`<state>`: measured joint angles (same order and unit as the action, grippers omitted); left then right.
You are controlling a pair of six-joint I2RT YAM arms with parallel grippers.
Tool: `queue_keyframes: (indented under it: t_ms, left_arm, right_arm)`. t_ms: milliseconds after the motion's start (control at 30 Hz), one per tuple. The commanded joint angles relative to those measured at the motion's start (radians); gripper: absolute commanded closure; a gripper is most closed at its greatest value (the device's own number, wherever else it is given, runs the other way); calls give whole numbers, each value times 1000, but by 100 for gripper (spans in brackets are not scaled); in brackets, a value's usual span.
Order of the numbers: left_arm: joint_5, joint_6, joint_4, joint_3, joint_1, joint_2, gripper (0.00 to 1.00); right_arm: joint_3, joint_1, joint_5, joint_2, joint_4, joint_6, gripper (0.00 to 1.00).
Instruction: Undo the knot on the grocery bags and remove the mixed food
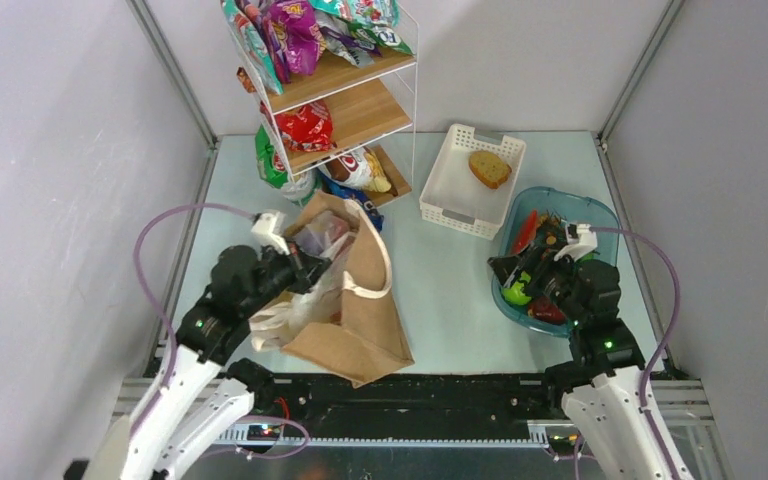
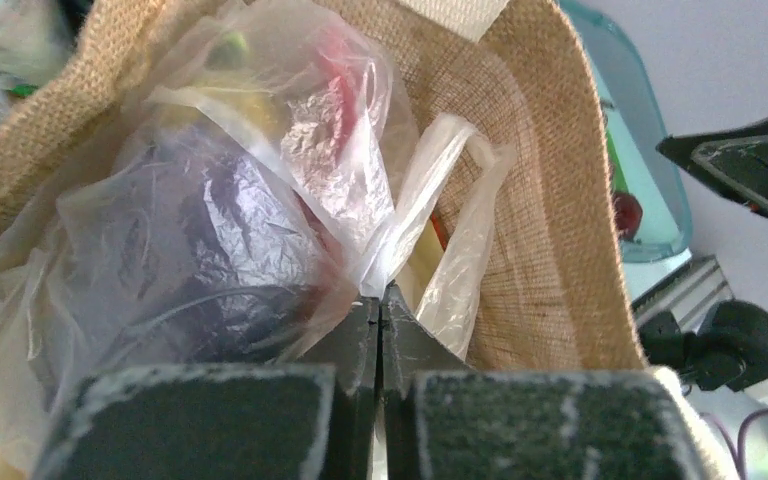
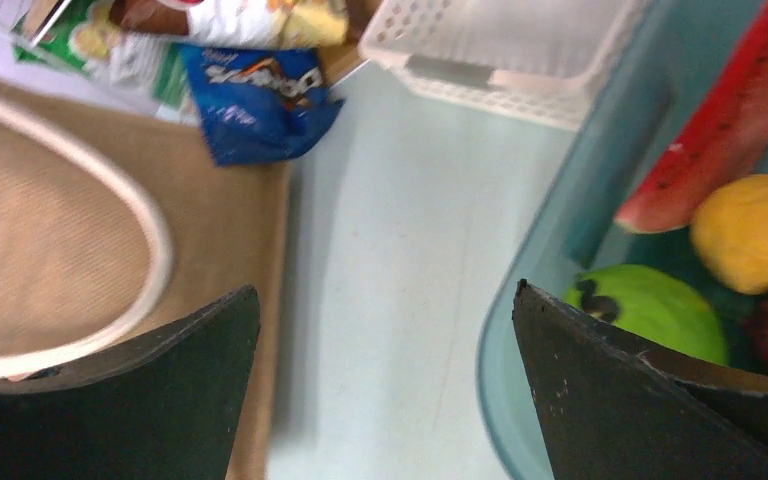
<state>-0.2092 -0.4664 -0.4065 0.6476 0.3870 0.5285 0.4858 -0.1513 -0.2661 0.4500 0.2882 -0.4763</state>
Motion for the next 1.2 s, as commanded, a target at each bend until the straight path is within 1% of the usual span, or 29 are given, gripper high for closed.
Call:
queue_keyframes:
  t_ms: [0, 33, 67, 100, 133, 233, 267, 333, 367, 400, 433, 467, 500, 533, 600, 633, 700, 733, 767, 800, 833, 867, 900, 1000, 1033, 1067, 1100, 1133, 1167]
  left_arm:
    - [199, -15, 51, 87, 212, 150, 100]
    - [234, -16, 52, 112, 255, 198, 100]
    - [307, -17, 54, 125, 331, 220, 100]
    - [339, -18, 62, 148, 369, 268, 100]
    - [384, -17, 67, 161, 429, 293, 100]
    - [416, -12, 83, 230, 500, 415, 100]
    - [414, -8, 83, 258, 517, 453, 100]
    - [402, -1, 82, 285, 527, 485, 93]
    - [395, 3, 82, 291, 529, 488, 83]
    - [389, 8, 81, 300, 529, 487, 76]
    - [378, 23, 80, 303, 528, 482, 60]
    - [376, 27, 73, 308, 528, 464, 37]
    - [375, 36, 68, 311, 529, 453, 26]
    - [377, 44, 51, 319, 529, 427, 10]
    - [382, 55, 0, 348, 529, 391, 2]
    - [386, 64, -25, 362, 528, 382, 1]
    - [411, 87, -163, 445, 527, 351, 1]
    - [455, 105, -200, 466, 527, 344, 0]
    - [482, 115, -274, 506, 527, 326, 0]
    - [553, 131, -306, 522, 520, 316, 0]
    - [587, 137, -363, 545, 512, 293, 0]
    - [625, 147, -385, 551, 479, 278, 0]
    - [628, 152, -415, 549, 453, 247, 0]
    - [634, 160, -450, 520, 280, 176, 0]
    - [638, 161, -459, 490, 237, 143, 0]
    - [630, 161, -460, 472, 154, 128, 0]
    - [616, 160, -461, 433, 114, 105, 0]
    - [570, 159, -460, 412, 33, 96, 0]
    - [544, 157, -459, 374, -2, 90, 0]
  right_arm:
    - [95, -146, 68, 18, 17, -52, 0]
    - [114, -207, 87, 20, 18, -59, 0]
    - [123, -238, 127, 21, 23, -71, 0]
    - [144, -302, 151, 25, 28, -76, 0]
    - [155, -332, 197, 28, 35, -87, 0]
    - [194, -486, 258, 46, 34, -109, 0]
    - [204, -545, 308, 50, 28, -110, 0]
    - [224, -621, 378, 80, 33, -106, 0]
    - [230, -645, 423, 89, 42, -99, 0]
    - [243, -685, 445, 107, 47, -96, 0]
    - [247, -710, 477, 115, 53, -91, 0]
    - [254, -731, 491, 130, 54, -89, 0]
    - [255, -741, 510, 138, 53, -87, 0]
    - [257, -756, 515, 149, 48, -87, 0]
    - [261, -768, 525, 169, 32, -87, 0]
    - [265, -769, 529, 175, 28, -91, 0]
    - [284, -779, 535, 196, 24, -93, 0]
    - [289, -782, 545, 209, 23, -94, 0]
    - [304, -795, 550, 223, 21, -94, 0]
    - [311, -803, 568, 230, 18, -93, 0]
    - [327, -823, 578, 246, 16, -91, 0]
    - [336, -837, 608, 254, 11, -87, 0]
    - [355, -867, 626, 274, 9, -83, 0]
    - [402, -931, 747, 327, 17, -62, 0]
    - [426, -963, 773, 360, 22, -58, 0]
    - [440, -977, 818, 377, 31, -50, 0]
    - [465, -1000, 838, 412, 35, -46, 0]
    - [477, -1010, 870, 428, 43, -40, 0]
    - [499, -1022, 880, 462, 46, -36, 0]
